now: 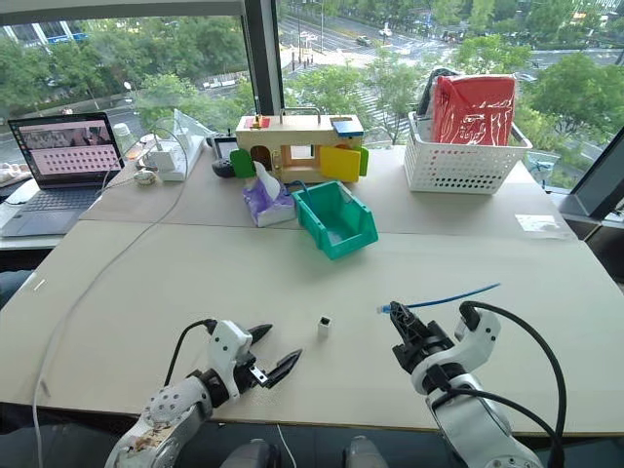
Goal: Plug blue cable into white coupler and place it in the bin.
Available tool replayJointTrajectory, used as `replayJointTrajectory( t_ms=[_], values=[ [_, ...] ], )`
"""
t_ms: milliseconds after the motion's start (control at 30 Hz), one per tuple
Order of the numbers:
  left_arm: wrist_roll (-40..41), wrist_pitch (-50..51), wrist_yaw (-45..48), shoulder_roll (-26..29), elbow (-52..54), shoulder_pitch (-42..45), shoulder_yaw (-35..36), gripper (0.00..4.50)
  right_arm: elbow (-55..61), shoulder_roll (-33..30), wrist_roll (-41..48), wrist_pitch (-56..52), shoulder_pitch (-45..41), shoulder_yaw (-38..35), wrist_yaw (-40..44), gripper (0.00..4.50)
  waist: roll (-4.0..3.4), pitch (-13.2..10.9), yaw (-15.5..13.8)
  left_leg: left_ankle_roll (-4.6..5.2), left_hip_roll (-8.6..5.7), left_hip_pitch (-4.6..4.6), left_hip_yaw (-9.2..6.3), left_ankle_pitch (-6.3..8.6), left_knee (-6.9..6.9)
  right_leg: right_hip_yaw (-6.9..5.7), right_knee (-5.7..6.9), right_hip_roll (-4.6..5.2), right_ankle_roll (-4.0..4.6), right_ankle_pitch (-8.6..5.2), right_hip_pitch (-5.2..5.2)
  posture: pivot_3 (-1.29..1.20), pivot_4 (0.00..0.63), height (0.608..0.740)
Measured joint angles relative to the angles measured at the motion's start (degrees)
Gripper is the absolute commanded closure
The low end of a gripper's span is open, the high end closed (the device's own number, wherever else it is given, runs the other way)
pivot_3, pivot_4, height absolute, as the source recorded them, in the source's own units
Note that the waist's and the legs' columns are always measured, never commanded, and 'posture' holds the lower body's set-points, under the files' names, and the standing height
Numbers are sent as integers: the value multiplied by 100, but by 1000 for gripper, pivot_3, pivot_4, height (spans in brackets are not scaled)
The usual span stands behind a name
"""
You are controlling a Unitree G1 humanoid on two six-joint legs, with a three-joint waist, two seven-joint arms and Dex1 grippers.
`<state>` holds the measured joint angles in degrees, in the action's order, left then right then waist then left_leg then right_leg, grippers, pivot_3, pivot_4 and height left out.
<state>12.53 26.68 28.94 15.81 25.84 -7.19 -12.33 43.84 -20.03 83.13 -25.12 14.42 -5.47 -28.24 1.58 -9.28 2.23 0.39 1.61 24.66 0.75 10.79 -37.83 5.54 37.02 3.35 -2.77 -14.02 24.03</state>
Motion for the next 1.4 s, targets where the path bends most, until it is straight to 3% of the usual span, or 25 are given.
replayJointTrajectory(
  t_ms=[267, 767, 867, 1100, 1167, 1267, 1400],
  values=[
    [81, 830, -271, -262, 159, 697, -408, 8, 101, 130, -248, 4, 187, 46, -1, 4500, 0, 0, 19, 0, 2, 3, -1, 0, 0, -2, 0, -9, -5, 2, 4, 0, 150, 715],
    [-661, 1120, -998, -609, -347, 1367, -1141, 8, 131, 317, -447, 4, 187, 90, -1, 4500, 1, 0, 7, 0, -1, 5, -3, 0, 0, -1, -1, -9, -7, 1, 3, 0, 150, 715],
    [-708, 1131, -1071, -701, -421, 1411, -1198, 618, 132, 323, -453, 4, 184, 90, -1, 4500, 1, 0, 13, 0, 0, 6, -3, 0, 0, -1, -1, -11, -11, 3, 5, 0, 150, 715],
    [-711, 1262, -1092, -745, -430, 1410, -1224, 3312, 132, 297, -432, 4, 87, 87, -1, 4500, 1, 0, 11, 0, 0, 7, -3, 0, 0, -1, -2, -11, -11, 3, 5, 0, 150, 715],
    [-712, 1262, -1118, -765, -434, 1412, -1207, 3857, 132, 269, -423, 4, 67, 79, 1, 4500, 1, 0, 9, 0, -1, 7, -4, 0, 0, -1, -2, -11, -11, 3, 4, 0, 150, 715],
    [-720, 1056, -1061, -679, -622, 1498, -1163, 3847, 127, 271, -423, 4, 65, 77, 20, 4500, 1, -1, 5, 0, -1, 7, -3, 0, 0, -1, -3, -11, -9, 2, 4, 0, 150, 715],
    [-606, 211, -172, -21, -1048, 1778, -1043, 3847, 31, 377, -490, 3, 58, 151, 122, 4500, 0, 0, 29, 0, 0, 5, -1, 0, 1, -2, -1, -16, 3, -1, 8, 0, 150, 715]
  ],
)
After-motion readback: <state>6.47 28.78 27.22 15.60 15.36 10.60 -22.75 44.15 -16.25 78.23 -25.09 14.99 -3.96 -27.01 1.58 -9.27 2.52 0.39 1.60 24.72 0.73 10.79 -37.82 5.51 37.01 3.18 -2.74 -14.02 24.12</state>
